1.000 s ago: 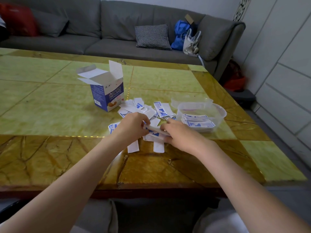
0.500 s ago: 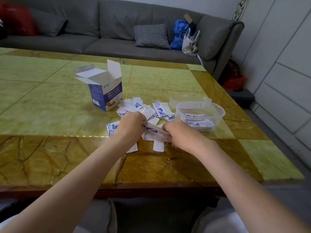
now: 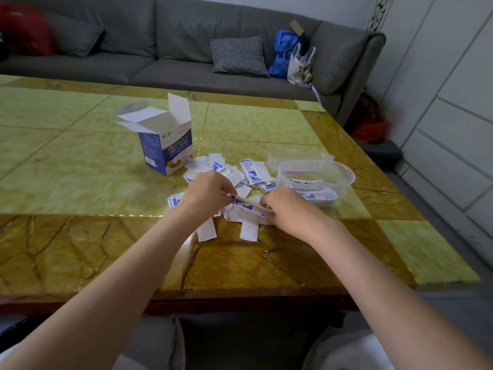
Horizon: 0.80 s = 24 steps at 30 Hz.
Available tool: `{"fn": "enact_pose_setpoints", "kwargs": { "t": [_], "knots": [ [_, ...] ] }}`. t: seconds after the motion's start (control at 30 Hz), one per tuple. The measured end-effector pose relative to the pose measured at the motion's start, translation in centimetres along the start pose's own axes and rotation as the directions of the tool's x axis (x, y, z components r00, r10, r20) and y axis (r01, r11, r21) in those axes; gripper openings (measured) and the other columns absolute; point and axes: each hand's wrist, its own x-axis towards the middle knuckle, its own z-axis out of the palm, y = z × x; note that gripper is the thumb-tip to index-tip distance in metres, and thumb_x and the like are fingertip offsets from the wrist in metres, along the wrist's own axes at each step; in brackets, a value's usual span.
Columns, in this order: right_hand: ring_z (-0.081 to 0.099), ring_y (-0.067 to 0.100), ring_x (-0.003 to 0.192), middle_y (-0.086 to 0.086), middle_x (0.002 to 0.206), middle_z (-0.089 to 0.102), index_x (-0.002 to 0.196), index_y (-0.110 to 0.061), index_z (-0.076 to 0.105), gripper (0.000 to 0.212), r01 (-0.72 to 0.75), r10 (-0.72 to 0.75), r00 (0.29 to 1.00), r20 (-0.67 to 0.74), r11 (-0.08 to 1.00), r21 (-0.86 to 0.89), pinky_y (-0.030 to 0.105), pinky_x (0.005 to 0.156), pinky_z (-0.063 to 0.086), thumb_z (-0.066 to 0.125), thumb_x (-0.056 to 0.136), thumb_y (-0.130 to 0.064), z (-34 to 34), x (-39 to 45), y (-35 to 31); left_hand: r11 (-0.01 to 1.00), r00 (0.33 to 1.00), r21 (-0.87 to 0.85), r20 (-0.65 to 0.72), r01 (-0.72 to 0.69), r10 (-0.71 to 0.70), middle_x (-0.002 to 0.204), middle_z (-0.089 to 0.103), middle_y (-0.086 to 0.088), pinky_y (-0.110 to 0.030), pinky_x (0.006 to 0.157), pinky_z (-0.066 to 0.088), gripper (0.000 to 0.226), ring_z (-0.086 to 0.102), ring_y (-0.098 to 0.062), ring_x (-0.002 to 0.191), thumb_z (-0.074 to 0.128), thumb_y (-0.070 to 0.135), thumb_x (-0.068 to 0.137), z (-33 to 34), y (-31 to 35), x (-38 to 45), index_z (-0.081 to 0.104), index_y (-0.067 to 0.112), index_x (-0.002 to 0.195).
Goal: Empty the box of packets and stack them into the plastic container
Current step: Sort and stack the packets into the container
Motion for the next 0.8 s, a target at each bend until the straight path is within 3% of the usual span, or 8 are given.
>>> {"fn": "enact_pose_setpoints", "kwargs": {
  "t": [0.13, 0.27, 0.33, 0.5, 0.6, 0.7, 0.8],
  "knots": [
    [0.059, 0.025, 0.084, 0.009, 0.095, 0.06, 0.103, -0.011, 0.061, 0.02, 0.035, -0.035, 0.999, -0.034, 0.999, 0.003, 0.033, 0.066, 0.046, 0.045, 0.092, -0.008, 0.0, 0.0, -0.3, 1.0, 1.0, -0.022, 0.015, 0.016, -0.015, 0.096, 0.07, -0.011, -0.018, 0.056, 0.04, 0.02, 0.053, -0.016, 0.074, 0.061, 0.008, 0.084, 0.0, -0.2, 0.2, 0.071, 0.009, 0.101],
    [0.056, 0.022, 0.079, 0.009, 0.098, 0.059, 0.108, -0.011, 0.057, 0.024, 0.042, -0.043, 0.999, -0.016, 0.996, -0.08, 0.029, 0.064, 0.042, 0.042, 0.091, -0.001, -0.1, -0.5, -0.8, 0.998, 0.999, -0.054, -0.019, 0.041, -0.042, 0.101, 0.07, -0.01, -0.024, 0.071, 0.048, 0.021, 0.062, -0.019, 0.084, 0.061, 0.009, 0.084, 0.3, -0.2, 0.3, 0.069, 0.007, 0.104],
    [0.053, 0.021, 0.076, 0.01, 0.098, 0.058, 0.112, -0.01, 0.055, 0.025, 0.04, -0.042, 0.999, -0.018, 0.995, -0.096, 0.028, 0.063, 0.042, 0.042, 0.092, -0.001, -0.1, -0.7, -0.9, 0.997, 0.998, -0.056, -0.03, 0.051, -0.053, 0.103, 0.07, -0.01, -0.023, 0.071, 0.047, 0.024, 0.065, -0.02, 0.09, 0.059, 0.01, 0.086, 0.7, -0.1, 0.3, 0.066, 0.008, 0.109],
    [0.058, 0.02, 0.071, 0.005, 0.08, 0.054, 0.107, -0.01, 0.059, 0.02, 0.021, -0.022, 0.998, -0.062, 1.0, -0.015, 0.027, 0.057, 0.043, 0.046, 0.093, -0.005, 0.3, -0.5, -1.0, 0.998, 0.998, -0.035, -0.045, 0.045, -0.046, 0.107, 0.069, -0.011, -0.022, 0.074, 0.043, 0.033, 0.064, -0.022, 0.096, 0.058, 0.007, 0.086, 1.0, 0.3, 0.1, 0.061, 0.011, 0.118],
    [0.047, 0.011, 0.055, -0.002, 0.068, 0.044, 0.103, -0.008, 0.059, 0.016, -0.021, 0.022, 0.997, -0.074, 1.0, 0.014, 0.02, 0.046, 0.036, 0.047, 0.093, -0.005, 0.3, -0.7, -0.9, 0.999, 1.0, 0.032, -0.016, 0.004, -0.003, 0.11, 0.069, -0.009, -0.022, 0.073, 0.043, 0.032, 0.064, -0.021, 0.096, 0.057, 0.008, 0.087, 1.2, 0.5, -0.1, 0.062, 0.013, 0.118],
    [0.061, 0.021, 0.071, 0.008, 0.086, 0.058, 0.107, -0.004, 0.059, 0.018, -0.067, 0.07, 0.997, -0.035, 0.994, 0.092, 0.03, 0.066, 0.054, 0.049, 0.092, -0.004, 0.0, -0.8, -0.6, 0.998, 1.0, 0.056, -0.013, -0.008, 0.009, 0.105, 0.069, -0.008, -0.02, 0.068, 0.039, 0.025, 0.061, -0.018, 0.086, 0.058, 0.01, 0.086, 0.9, 0.3, 0.0, 0.067, 0.012, 0.109],
    [0.066, 0.024, 0.081, 0.012, 0.096, 0.063, 0.111, -0.006, 0.061, 0.025, -0.107, 0.107, 0.994, 0.008, 0.986, 0.128, 0.036, 0.077, 0.056, 0.056, 0.087, -0.001, -0.2, -0.9, -0.4, 1.0, 1.0, 0.029, -0.018, 0.005, -0.005, 0.102, 0.07, -0.008, -0.02, 0.066, 0.038, 0.023, 0.052, -0.012, 0.075, 0.061, 0.011, 0.085, 0.7, 0.0, 0.3, 0.069, 0.011, 0.107]
  ]
}}
